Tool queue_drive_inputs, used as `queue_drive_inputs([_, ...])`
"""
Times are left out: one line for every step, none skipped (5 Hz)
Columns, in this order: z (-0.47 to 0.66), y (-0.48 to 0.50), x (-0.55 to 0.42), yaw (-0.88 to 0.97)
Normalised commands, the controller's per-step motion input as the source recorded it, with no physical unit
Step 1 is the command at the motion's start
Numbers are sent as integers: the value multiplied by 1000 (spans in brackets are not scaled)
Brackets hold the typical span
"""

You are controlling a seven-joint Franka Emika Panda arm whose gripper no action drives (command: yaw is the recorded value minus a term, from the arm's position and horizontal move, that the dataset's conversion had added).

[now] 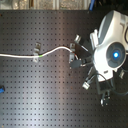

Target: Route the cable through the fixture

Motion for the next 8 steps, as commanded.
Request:
queue_drive_inputs([277,354,-167,0])
queue_drive_inputs([19,148,-39,29])
queue_drive_inputs([1,38,143,49])
queue_drive_inputs([-388,-2,291,0])
queue_drive_inputs([-615,64,370,0])
queue_drive_inputs([-440,-60,336,-57])
queue_drive_inputs([1,-89,190,-537])
queue_drive_inputs([298,-100,72,-928])
